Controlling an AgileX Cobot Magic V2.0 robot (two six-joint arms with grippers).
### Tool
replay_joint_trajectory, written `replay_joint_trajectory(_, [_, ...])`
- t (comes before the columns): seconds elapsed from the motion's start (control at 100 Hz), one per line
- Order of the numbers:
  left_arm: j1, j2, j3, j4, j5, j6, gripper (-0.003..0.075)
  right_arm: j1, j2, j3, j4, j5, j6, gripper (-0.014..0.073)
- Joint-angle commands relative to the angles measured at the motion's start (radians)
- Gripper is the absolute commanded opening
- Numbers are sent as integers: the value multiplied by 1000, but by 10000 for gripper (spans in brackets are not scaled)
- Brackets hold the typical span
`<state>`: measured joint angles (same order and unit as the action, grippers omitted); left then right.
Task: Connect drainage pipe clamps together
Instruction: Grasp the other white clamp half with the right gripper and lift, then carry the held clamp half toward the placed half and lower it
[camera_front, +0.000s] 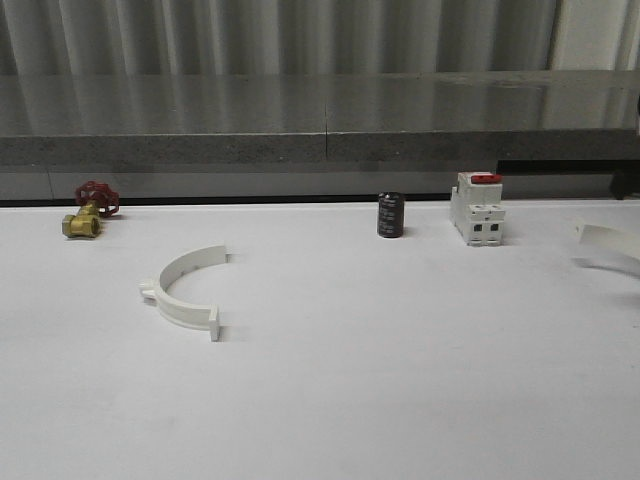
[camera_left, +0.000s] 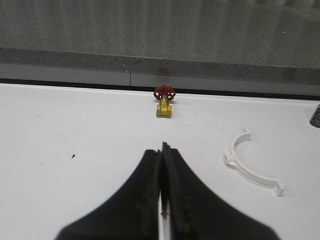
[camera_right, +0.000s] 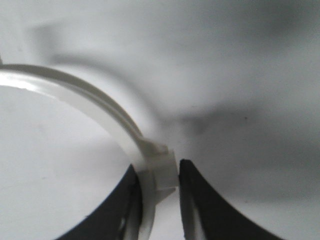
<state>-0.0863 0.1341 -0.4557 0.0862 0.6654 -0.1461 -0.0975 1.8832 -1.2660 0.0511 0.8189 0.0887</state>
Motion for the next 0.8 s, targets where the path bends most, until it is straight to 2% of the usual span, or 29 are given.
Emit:
replay_joint_trajectory(0.0, [2,12,-26,4,-81,-8,-21,41,-89,-37,13,15,41,-13])
replay_joint_trajectory(0.17, [2,12,-26,4,-81,-8,-21,160,-110,-92,-3,81,174,-13])
replay_joint_trajectory(0.41, [2,12,-26,4,-81,-8,-21,368,-110,-182,-51,113,274,-13])
replay_joint_trajectory(0.63, [2,12,-26,4,-81,-8,-21,461,-50,-273,-66,159,354,-13])
replay_joint_trajectory(0.79, [2,12,-26,4,-81,-8,-21,534,25,-354,-148,220,492,-13])
